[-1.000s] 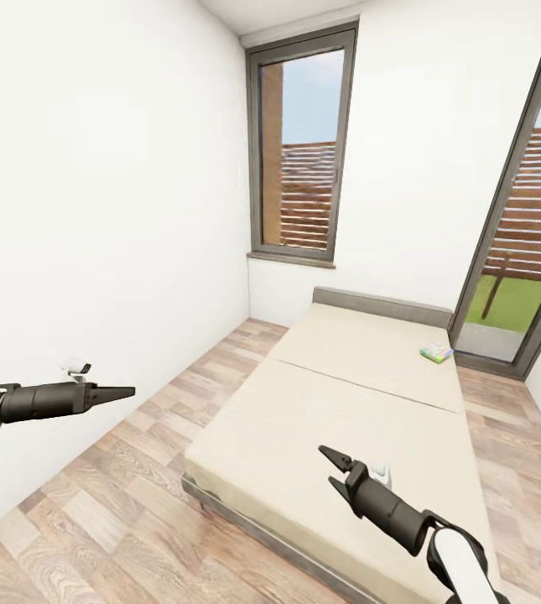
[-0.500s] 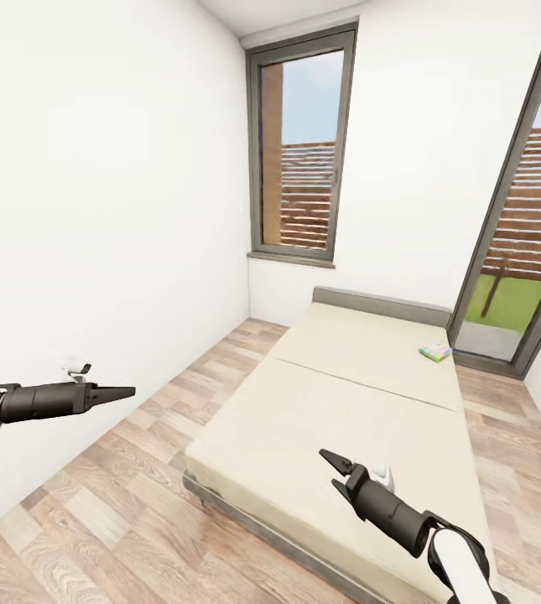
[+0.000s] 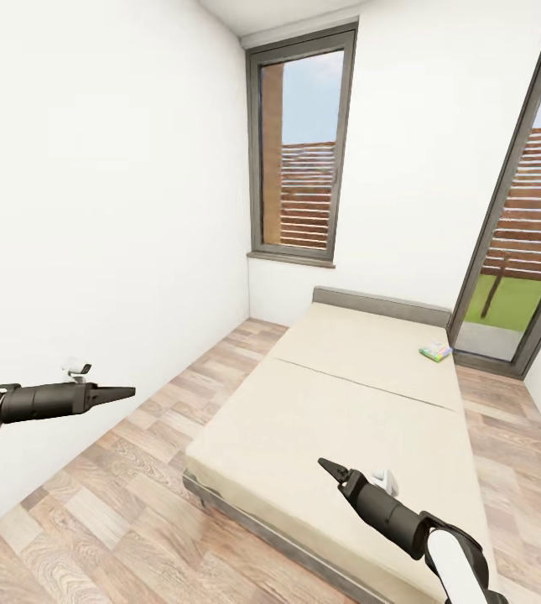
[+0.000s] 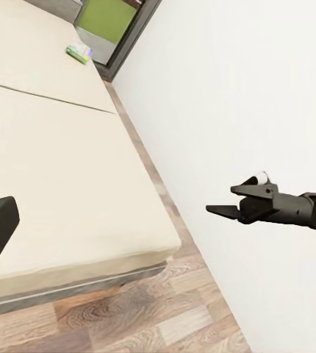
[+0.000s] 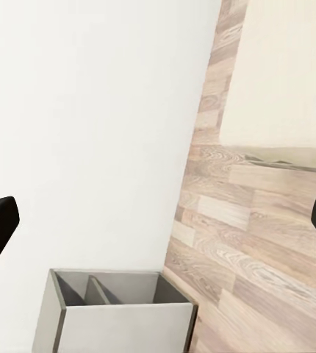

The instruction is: Put all the toys in the child's room - the three board games (two on the bed and one on the table), the two jigsaw puzzles on the table, and the tennis ball on the table - inside the toy box on the table in the child's room.

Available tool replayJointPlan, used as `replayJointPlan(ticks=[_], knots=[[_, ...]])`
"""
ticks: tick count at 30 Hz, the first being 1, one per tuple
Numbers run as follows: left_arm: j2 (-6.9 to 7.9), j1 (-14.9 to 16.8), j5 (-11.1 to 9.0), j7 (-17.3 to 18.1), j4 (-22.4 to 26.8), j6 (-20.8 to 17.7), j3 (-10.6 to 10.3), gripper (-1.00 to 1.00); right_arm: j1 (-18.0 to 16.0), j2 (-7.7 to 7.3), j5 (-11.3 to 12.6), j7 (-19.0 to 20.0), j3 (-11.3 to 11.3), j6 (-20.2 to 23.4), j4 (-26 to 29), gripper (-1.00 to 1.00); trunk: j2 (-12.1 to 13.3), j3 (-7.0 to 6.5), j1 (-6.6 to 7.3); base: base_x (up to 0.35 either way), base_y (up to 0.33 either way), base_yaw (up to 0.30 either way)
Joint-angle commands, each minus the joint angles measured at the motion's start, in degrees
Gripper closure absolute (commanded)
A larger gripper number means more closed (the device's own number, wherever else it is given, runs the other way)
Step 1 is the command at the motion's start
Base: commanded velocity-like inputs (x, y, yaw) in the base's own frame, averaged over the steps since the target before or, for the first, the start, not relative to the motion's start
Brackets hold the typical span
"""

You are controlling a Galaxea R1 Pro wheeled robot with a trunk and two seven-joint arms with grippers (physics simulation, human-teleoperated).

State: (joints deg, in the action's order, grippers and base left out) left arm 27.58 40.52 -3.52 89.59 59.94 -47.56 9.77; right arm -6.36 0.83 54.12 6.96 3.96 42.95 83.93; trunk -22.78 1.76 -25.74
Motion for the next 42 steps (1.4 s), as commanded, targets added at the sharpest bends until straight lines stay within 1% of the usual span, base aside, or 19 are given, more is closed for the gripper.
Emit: replayJointPlan(ticks=[1,12,21,27,31,32,35,36,38,39,42], knots=[[0.02,0.1,0.0,0.2,0.0,-0.6,0.0,-1.00,-0.1,0.03,-0.2,0.3,0.2,0.4,0.0,-1.00,-0.1,0.14,-0.04,0.000,0.000,0.000],[0.01,0.0,0.0,0.2,0.0,-0.6,0.0,-1.00,-0.1,0.03,-0.2,0.3,0.2,0.4,0.0,-1.00,-0.1,0.09,-0.04,0.000,-0.003,0.005],[0.02,0.0,0.0,0.2,0.0,-0.6,0.0,-1.00,-0.1,0.09,-0.2,0.3,0.2,0.4,0.0,-1.00,-0.1,-0.19,-0.04,0.000,-0.068,0.146],[0.02,0.0,0.0,0.2,0.0,-0.6,0.0,-1.00,-0.1,0.23,-0.3,0.3,0.1,0.3,-0.2,-1.00,-0.1,-0.23,-0.04,0.000,-0.018,0.045],[0.02,0.0,0.0,0.2,0.0,-0.6,0.0,-1.00,-0.1,0.12,-1.2,0.3,0.1,-1.7,-2.5,-1.00,-0.1,-0.23,-0.04,0.000,-0.003,0.009],[0.02,0.0,0.0,0.2,0.0,-0.6,0.0,-1.00,-0.1,-0.11,-1.8,0.5,0.1,-3.2,-3.9,-1.00,-0.1,-0.23,-0.04,0.000,-0.001,0.003],[0.02,0.0,0.0,0.2,0.0,-0.6,0.0,-1.00,-0.1,-0.38,-2.5,1.4,0.0,-5.6,-5.4,-1.00,-0.1,-0.23,-0.04,0.000,-0.001,0.002],[0.02,0.0,0.0,0.2,0.0,-0.6,0.0,-1.00,-0.1,-0.47,-2.9,2.7,-0.1,-6.7,-6.0,-1.00,-0.1,-0.23,-0.04,0.000,0.000,0.001],[0.02,0.0,0.0,0.3,0.0,-0.6,0.0,-1.00,-0.1,-0.54,-3.2,4.3,-0.4,-7.5,-6.3,-1.00,-0.1,-0.23,-0.04,0.000,0.000,0.000],[0.02,0.0,0.0,0.3,0.0,-0.6,0.0,-1.00,-0.1,-0.58,-3.4,5.9,-0.8,-8.1,-6.4,-1.00,-0.1,-0.23,-0.04,0.000,0.000,0.000],[0.02,0.0,0.0,0.3,0.0,-0.6,0.0,-1.00,-0.1,-0.65,-3.7,8.0,-1.6,-8.6,-6.6,-1.00,-0.1,-0.24,-0.04,-0.016,-0.028,0.016]])
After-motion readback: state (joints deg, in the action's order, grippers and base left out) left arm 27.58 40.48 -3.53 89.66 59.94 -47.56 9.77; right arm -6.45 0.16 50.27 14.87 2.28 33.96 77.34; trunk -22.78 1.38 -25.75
